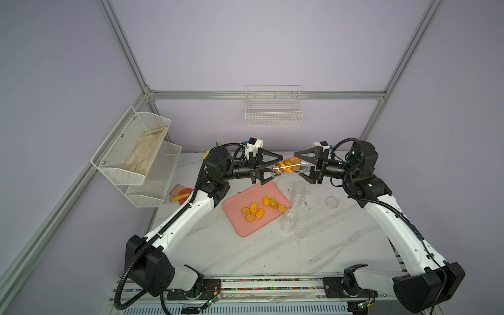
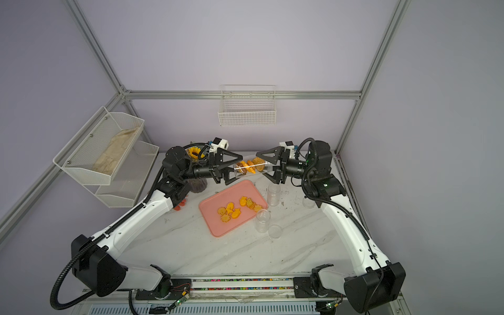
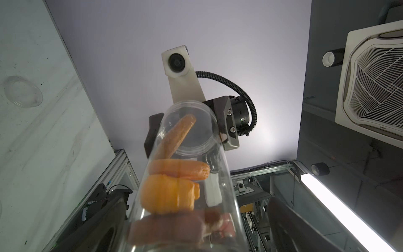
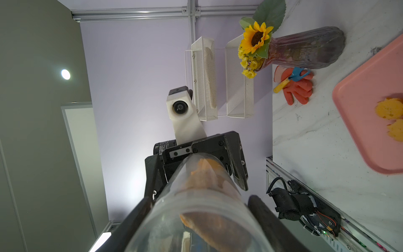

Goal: Pour the cookies out of the jar
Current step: Pick up the jar from the center of the board.

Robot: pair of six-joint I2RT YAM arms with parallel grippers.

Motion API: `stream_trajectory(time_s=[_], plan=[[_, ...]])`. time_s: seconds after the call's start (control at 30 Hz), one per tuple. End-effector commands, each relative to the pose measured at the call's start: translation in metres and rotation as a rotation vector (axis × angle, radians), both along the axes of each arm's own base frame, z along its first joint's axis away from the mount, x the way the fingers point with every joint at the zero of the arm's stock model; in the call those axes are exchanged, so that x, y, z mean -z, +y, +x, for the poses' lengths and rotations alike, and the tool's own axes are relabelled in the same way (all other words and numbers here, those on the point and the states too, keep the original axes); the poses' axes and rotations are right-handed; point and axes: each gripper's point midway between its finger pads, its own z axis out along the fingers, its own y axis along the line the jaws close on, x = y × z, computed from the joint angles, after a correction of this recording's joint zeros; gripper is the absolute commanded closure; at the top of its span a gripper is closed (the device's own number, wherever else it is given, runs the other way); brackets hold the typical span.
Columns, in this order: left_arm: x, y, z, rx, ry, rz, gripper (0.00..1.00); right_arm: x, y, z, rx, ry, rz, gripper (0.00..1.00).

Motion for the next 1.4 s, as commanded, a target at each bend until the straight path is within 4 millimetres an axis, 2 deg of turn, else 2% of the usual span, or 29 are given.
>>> stream_trajectory(time_s=[0.0,0.33,0.43,0.47,0.77,0.93,1.2,1.37], plan=[[-0.046,0.003,-0.008,-0.005,-0.097,-0.063,0.00,-0.009,0.002,-0.001,-0.007,-0.034,0.028,0.30],[-0.047,0.002,-0.010,0.003,-0.101,-0.065,0.01,-0.002,0.006,0.005,-0.017,-0.025,0.028,0.30],[-0.048,0.003,-0.012,0.007,-0.104,-0.072,0.04,-0.001,0.007,0.006,-0.016,-0.021,0.028,0.30],[-0.036,-0.003,-0.001,0.008,-0.073,-0.058,0.05,-0.001,0.006,0.006,-0.014,-0.024,0.027,0.30],[-0.032,-0.006,0.004,0.009,-0.057,-0.062,0.18,0.002,0.008,0.009,-0.016,-0.020,0.023,0.30],[-0.032,-0.007,0.008,0.008,-0.058,-0.070,0.19,0.003,0.009,0.008,-0.023,-0.022,0.018,0.30],[-0.030,-0.009,0.011,0.008,-0.047,-0.071,0.28,0.014,0.006,0.007,-0.003,-0.036,-0.056,0.30],[-0.029,-0.009,0.010,0.012,-0.045,-0.070,0.30,0.019,0.005,0.011,0.015,-0.035,-0.074,0.30]])
